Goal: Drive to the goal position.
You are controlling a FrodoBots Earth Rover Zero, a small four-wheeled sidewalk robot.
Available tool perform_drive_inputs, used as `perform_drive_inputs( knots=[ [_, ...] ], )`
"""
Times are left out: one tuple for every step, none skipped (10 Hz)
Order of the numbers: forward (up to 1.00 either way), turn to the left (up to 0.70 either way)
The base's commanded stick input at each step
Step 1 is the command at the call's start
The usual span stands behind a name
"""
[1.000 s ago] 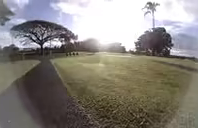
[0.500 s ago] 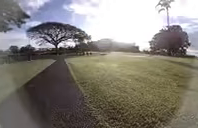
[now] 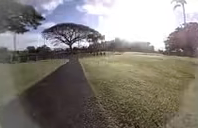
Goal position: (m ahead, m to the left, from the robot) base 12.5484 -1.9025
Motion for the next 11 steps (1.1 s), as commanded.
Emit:
perform_drive_inputs(
  knots=[
    [0.00, 0.45],
    [0.00, 0.45],
    [0.00, 0.45],
    [0.00, 0.45],
    [0.00, 0.45],
    [0.00, 0.45],
    [0.00, 0.44],
    [0.06, 0.29],
    [0.27, 0.00],
    [0.43, 0.00],
    [0.44, 0.00]
  ],
)
